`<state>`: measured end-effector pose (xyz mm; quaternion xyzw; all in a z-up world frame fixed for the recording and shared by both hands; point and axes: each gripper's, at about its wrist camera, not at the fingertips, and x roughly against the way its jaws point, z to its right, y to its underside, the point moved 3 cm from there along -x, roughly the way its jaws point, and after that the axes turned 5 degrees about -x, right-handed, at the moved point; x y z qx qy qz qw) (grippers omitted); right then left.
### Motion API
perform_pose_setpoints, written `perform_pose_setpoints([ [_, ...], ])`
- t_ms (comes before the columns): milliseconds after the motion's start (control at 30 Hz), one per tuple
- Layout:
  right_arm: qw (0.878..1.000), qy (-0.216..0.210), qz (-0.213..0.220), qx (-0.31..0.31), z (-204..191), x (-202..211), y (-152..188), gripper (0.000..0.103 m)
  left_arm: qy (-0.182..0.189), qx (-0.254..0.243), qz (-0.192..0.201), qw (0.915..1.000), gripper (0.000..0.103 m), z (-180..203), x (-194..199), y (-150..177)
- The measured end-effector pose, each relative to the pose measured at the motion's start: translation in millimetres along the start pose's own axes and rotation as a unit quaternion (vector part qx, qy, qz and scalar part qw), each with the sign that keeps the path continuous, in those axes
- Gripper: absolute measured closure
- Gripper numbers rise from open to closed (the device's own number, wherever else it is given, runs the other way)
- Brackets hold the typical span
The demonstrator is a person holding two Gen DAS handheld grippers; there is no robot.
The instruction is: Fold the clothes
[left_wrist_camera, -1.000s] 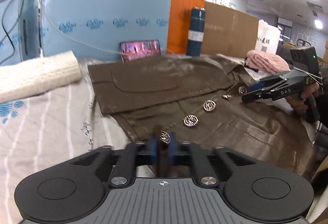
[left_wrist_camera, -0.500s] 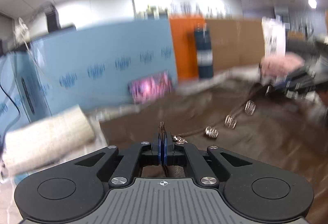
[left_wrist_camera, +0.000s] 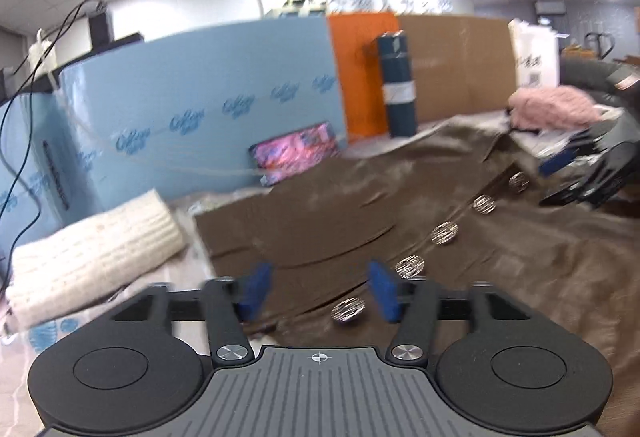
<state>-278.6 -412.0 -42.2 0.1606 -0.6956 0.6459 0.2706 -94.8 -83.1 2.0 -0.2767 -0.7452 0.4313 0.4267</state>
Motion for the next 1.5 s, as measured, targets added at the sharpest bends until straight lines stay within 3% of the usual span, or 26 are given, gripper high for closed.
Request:
perform_pose_setpoints([
  [67,1.000,0.004,0.006,-0.004,0.8,3.2,-1.7,0.019,0.008,-0.009,0.012,0.9999,0.026,6.3,7.8,-3.2],
  [167,0.999,0.006,0.038,0.010,-4.0,18.5,-3.9,0.019,0.031,-0.022,0.037,0.9986,0.014,15.9,24.8,-6.3],
  [333,0.996,-0.007,0.079,0.044,-9.8,57.2,-2.2,0.002,0.108,-0.052,0.062,0.9908,0.007,36.8,53.3,-7.3],
  [533,0.994,-0.003,0.064,0.089,-6.2,102.5,16.0,0.001,0.193,-0.091,0.028,0.9766,0.007,66.8,70.6,3.9],
  [700,0.990,-0.024,0.040,0.130,-4.9,132.6,40.3,0.001,0.212,-0.147,-0.013,0.9660,0.007,93.8,71.8,16.2],
  [800,0.988,-0.016,0.018,0.150,-6.7,135.4,50.2,0.001,0.222,-0.181,-0.038,0.9572,0.007,109.8,72.4,23.5],
  [867,0.987,-0.008,0.000,0.163,-8.6,131.8,55.3,0.001,0.199,-0.215,-0.052,0.9545,0.007,118.9,68.9,27.8],
  [1033,0.979,-0.002,-0.041,0.201,-12.9,116.1,64.2,0.001,0.172,-0.200,-0.037,0.9637,0.005,108.8,65.2,21.9],
  [1233,0.977,-0.043,-0.026,0.207,-15.5,108.9,63.3,0.001,0.142,-0.177,-0.017,0.9738,0.005,94.8,61.2,14.1],
  [1367,0.974,-0.093,-0.010,0.205,-22.4,109.8,60.6,0.001,0.121,-0.161,-0.003,0.9794,0.005,85.4,58.6,8.9],
  [1500,0.968,-0.135,0.008,0.213,-39.3,110.0,57.0,0.001,0.130,-0.139,0.002,0.9817,0.005,74.3,54.0,3.4],
])
